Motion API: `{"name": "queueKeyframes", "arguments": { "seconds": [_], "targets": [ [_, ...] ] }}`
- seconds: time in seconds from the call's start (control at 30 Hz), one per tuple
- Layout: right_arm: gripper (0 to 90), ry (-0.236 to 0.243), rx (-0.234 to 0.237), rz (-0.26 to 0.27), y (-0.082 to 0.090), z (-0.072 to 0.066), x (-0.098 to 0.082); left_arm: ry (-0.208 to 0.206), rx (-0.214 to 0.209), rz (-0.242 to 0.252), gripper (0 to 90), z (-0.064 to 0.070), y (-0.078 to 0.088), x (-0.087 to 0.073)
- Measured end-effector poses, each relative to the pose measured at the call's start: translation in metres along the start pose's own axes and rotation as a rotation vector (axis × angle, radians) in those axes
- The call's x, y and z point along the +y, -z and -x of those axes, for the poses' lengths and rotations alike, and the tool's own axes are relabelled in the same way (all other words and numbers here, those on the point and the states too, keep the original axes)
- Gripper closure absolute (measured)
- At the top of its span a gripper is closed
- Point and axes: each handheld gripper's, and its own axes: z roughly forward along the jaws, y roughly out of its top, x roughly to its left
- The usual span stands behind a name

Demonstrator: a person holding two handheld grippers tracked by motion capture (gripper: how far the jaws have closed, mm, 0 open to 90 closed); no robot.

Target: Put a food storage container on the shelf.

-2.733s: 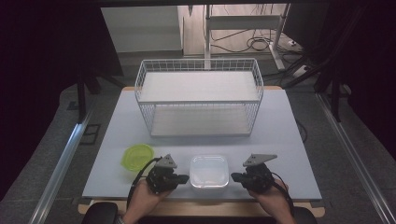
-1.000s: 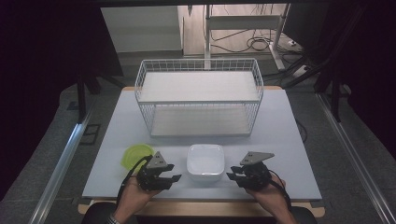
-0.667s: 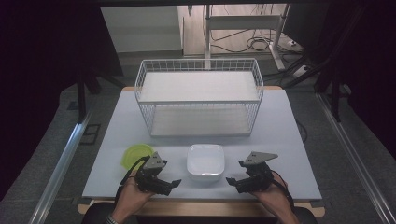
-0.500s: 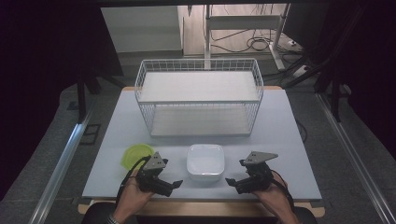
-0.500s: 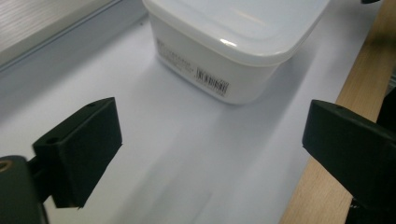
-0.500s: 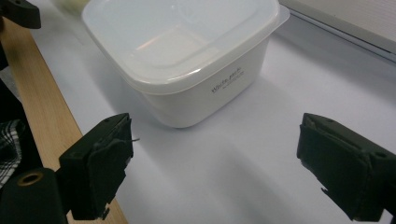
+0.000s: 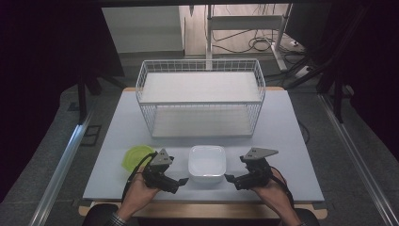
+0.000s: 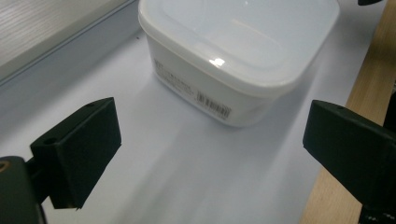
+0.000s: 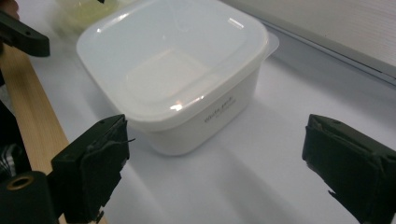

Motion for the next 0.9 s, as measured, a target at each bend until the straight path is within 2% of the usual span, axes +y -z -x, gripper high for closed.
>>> {"name": "queueKeyframes", "arguments": {
  "seconds": [0.1,0.17,0.27,0.47,0.6,0.77,0.9],
  "targets": [
    [4.3,-0.027,0.003,0.002,-0.002,0.001,0.003,0.034,-0.029,0.02,4.6,-0.005,0.0,0.006],
    [3.6,-0.056,0.011,0.002,-0.004,0.002,0.008,0.037,-0.03,0.027,6.3,-0.008,-0.001,0.01],
    [4.0,-0.06,0.015,-0.003,-0.006,0.002,0.011,0.034,-0.033,0.027,7.0,-0.011,-0.004,0.017],
    [11.2,-0.066,0.033,-0.012,-0.014,0.003,0.025,0.019,-0.048,0.011,12.7,-0.012,-0.015,0.031],
    [13.5,-0.055,0.048,-0.02,-0.022,0.003,0.034,0.019,-0.056,0.01,13.2,-0.012,-0.021,0.038],
    [15.2,-0.05,0.048,-0.031,-0.031,0.002,0.04,0.031,-0.052,-0.016,13.5,-0.013,-0.029,0.037],
    [15.8,-0.069,0.051,-0.049,-0.034,0.004,0.036,0.077,-0.099,-0.014,13.0,-0.017,-0.032,0.034]
  ]
}}
